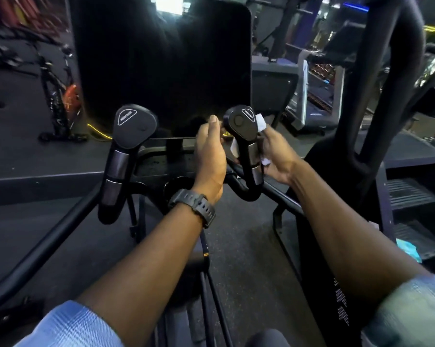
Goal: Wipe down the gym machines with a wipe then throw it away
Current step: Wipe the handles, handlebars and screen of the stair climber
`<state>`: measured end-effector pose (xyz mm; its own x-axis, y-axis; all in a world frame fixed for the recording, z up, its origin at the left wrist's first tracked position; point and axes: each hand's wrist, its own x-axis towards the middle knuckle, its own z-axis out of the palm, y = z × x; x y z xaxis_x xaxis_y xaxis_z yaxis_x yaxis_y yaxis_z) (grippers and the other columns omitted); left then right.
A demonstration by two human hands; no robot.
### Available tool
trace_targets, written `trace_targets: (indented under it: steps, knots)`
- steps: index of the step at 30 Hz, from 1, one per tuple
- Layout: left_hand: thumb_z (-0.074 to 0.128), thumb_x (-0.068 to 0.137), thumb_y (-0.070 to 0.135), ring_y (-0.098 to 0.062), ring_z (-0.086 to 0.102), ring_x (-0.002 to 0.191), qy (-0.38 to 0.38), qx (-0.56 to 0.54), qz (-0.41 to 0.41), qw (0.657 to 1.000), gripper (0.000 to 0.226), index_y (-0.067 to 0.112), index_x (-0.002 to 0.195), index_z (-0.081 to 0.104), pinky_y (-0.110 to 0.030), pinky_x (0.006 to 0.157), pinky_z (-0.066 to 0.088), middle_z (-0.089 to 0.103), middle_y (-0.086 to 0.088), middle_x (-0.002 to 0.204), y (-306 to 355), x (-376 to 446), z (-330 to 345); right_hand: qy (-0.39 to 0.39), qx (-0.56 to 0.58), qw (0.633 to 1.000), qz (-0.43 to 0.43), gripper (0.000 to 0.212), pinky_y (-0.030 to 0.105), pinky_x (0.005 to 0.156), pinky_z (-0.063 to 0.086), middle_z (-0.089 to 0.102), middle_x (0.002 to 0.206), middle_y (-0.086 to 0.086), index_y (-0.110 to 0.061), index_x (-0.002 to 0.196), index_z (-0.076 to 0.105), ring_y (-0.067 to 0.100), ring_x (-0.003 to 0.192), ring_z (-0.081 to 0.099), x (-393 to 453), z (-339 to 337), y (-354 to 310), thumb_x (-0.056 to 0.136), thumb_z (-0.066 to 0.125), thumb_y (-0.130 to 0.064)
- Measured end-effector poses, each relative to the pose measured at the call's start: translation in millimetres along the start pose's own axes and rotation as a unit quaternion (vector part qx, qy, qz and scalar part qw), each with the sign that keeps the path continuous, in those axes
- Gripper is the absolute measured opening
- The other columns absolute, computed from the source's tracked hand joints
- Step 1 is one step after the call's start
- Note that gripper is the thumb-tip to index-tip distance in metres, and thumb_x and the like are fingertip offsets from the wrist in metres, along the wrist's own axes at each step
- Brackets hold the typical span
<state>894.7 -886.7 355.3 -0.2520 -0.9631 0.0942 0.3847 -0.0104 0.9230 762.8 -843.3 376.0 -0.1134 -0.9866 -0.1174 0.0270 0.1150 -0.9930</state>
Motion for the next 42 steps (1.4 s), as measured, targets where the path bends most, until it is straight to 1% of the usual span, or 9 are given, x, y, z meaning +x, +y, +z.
trace_targets:
  steps: [4,11,15,18,22,26,30,34,42]
  knots:
    - [0.035,0.104,0.046,-0.006,0.059,0.096,0.025,0.014,-0.002,1.0,0.038,0.018,0.107,0.06,-0.036,0.093,0.05,0.061,0.008,0.1,3,-1,-5,-0.025,-0.081,0.996,-0.036,0.083,0.034,0.068,0.049,0.058,0.087,0.023,0.007,0.1,0.058,0.027,0.074,0.057,30,9,-46,0.095,0.024,-0.069]
    - [0.03,0.104,0.05,-0.02,0.065,0.104,-0.035,-0.026,-0.043,0.998,0.05,0.012,0.128,0.052,-0.04,0.094,0.053,0.062,-0.006,0.122,9,-3,-8,0.089,-0.158,0.962,-0.204,0.033,0.041,0.094,0.046,0.071,0.103,0.011,-0.008,0.105,0.07,0.019,0.098,0.065,28,3,-27,0.101,0.045,-0.029]
    - [0.028,0.103,0.055,-0.023,0.067,0.096,-0.036,-0.065,-0.08,0.994,0.058,0.01,0.121,0.06,-0.045,0.096,0.055,0.069,-0.011,0.11,10,-4,-8,0.079,-0.518,0.797,-0.301,0.032,0.038,0.094,0.047,0.069,0.106,0.001,-0.015,0.099,0.072,0.015,0.101,0.062,27,21,-42,0.099,0.045,-0.033]
    - [0.023,0.102,0.059,-0.024,0.066,0.099,-0.053,-0.068,-0.082,0.993,0.063,0.014,0.105,0.068,-0.044,0.098,0.053,0.071,-0.012,0.105,13,-5,-9,0.101,-0.575,0.715,-0.384,0.033,0.027,0.107,0.037,0.06,0.13,0.003,-0.013,0.124,0.064,0.015,0.124,0.052,5,5,-20,0.093,0.053,-0.01]
    - [0.019,0.102,0.059,-0.026,0.066,0.103,-0.065,-0.061,-0.083,0.993,0.066,0.013,0.107,0.065,-0.041,0.099,0.053,0.069,-0.014,0.108,17,-3,-11,0.214,-0.539,0.742,-0.335,0.023,0.027,0.092,0.045,0.068,0.111,0.002,-0.015,0.109,0.069,0.017,0.105,0.062,7,5,-38,0.096,0.05,-0.013]
    - [0.019,0.1,0.063,-0.022,0.069,0.103,-0.073,-0.08,-0.086,0.99,0.072,0.011,0.117,0.066,-0.041,0.096,0.054,0.073,-0.01,0.109,15,-1,-9,0.092,-0.635,0.688,-0.341,0.038,0.036,0.086,0.046,0.065,0.089,0.002,-0.012,0.088,0.067,0.017,0.085,0.06,21,43,-41,0.102,0.037,-0.03]
    - [0.015,0.099,0.065,-0.019,0.068,0.095,-0.103,-0.082,-0.087,0.988,0.079,0.009,0.108,0.071,-0.034,0.092,0.053,0.074,-0.009,0.1,17,3,-17,0.118,-0.6,0.688,-0.391,0.032,0.032,0.115,0.031,0.055,0.138,0.005,-0.007,0.128,0.061,0.015,0.136,0.042,-7,17,-4,0.101,0.047,-0.018]
    - [0.018,0.099,0.066,-0.017,0.067,0.091,-0.091,-0.076,-0.087,0.989,0.077,0.009,0.105,0.07,-0.038,0.099,0.053,0.073,-0.005,0.093,22,6,-15,0.27,-0.517,0.701,-0.411,0.033,0.035,0.101,0.048,0.062,0.131,0.008,-0.006,0.124,0.065,0.017,0.122,0.058,8,19,-8,0.091,0.06,-0.005]
    - [0.013,0.099,0.065,-0.018,0.07,0.102,-0.112,-0.056,-0.06,0.99,0.079,0.01,0.11,0.069,-0.032,0.094,0.052,0.075,-0.008,0.104,29,9,-14,0.333,-0.524,0.666,-0.413,0.027,0.037,0.09,0.053,0.068,0.115,0.012,-0.003,0.111,0.071,0.026,0.105,0.065,-14,7,21,0.086,0.061,0.0]
